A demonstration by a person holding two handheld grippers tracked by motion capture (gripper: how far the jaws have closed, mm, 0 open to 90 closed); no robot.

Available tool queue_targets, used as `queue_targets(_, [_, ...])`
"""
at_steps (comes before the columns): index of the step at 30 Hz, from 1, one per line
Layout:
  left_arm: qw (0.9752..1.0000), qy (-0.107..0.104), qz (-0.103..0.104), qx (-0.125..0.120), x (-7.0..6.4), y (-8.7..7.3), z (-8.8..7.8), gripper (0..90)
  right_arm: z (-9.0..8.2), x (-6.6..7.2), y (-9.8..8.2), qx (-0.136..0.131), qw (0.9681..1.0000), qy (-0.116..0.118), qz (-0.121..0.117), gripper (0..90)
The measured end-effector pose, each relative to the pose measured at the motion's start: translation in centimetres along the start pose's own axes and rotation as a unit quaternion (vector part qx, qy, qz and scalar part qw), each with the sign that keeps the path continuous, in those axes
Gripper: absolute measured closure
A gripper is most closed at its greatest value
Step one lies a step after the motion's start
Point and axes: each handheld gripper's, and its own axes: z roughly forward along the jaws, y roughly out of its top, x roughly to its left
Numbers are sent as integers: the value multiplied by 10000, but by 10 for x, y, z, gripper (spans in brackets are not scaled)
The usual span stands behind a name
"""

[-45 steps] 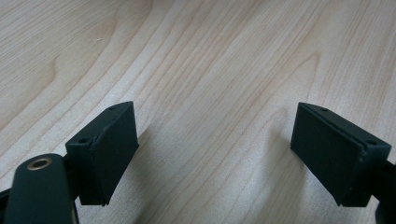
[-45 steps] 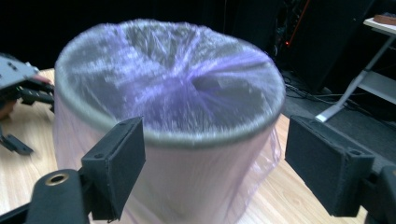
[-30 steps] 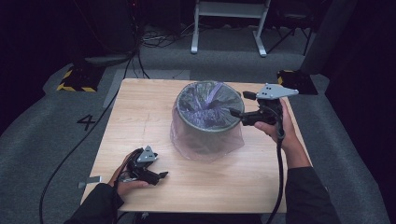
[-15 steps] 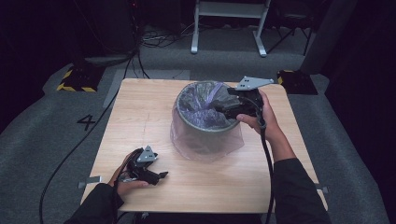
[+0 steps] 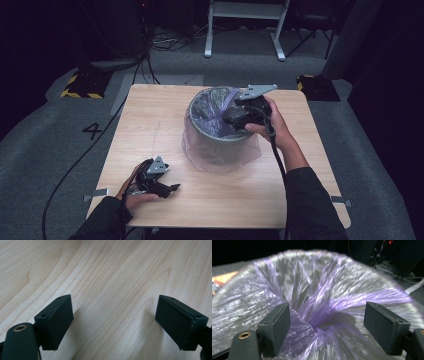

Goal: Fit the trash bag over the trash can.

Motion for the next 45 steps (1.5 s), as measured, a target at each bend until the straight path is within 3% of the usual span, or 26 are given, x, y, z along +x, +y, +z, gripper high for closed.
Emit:
queue_targets(7, [10000,-4,-5,-3,0,0,0,144,5,-2,-3,313,9995,-33,86,213])
queue_targets(17, [10000,-14,1,-3,0,0,0,144,9,-3,-5,593,9982,53,31,216])
queue_targets(18, [10000,-11,2,-2,0,0,0,144,13,-3,-4,795,9968,-7,0,215])
queue_targets(24, [10000,-14,-2,-5,0,0,0,144,18,-3,-1,1151,9933,-89,-43,211])
queue_targets(28, [10000,-27,9,-4,0,0,0,144,20,-3,0,1304,9914,-88,-54,210])
queue_targets(34, [10000,-50,19,-6,0,0,0,145,26,-5,4,1681,9857,-52,-53,201])
queue_targets(39, [10000,-52,21,-7,0,0,0,145,29,-5,4,1801,9836,-1,-20,202])
queue_targets(41, [10000,-53,22,-7,0,0,0,145,31,-5,4,1985,9801,28,7,199])
queue_targets(42, [10000,-57,38,-1,0,0,0,145,33,-5,5,2151,9766,18,-19,195])
queue_targets(45, [10000,-62,43,3,0,0,0,145,34,-5,6,2263,9740,-1,-57,194])
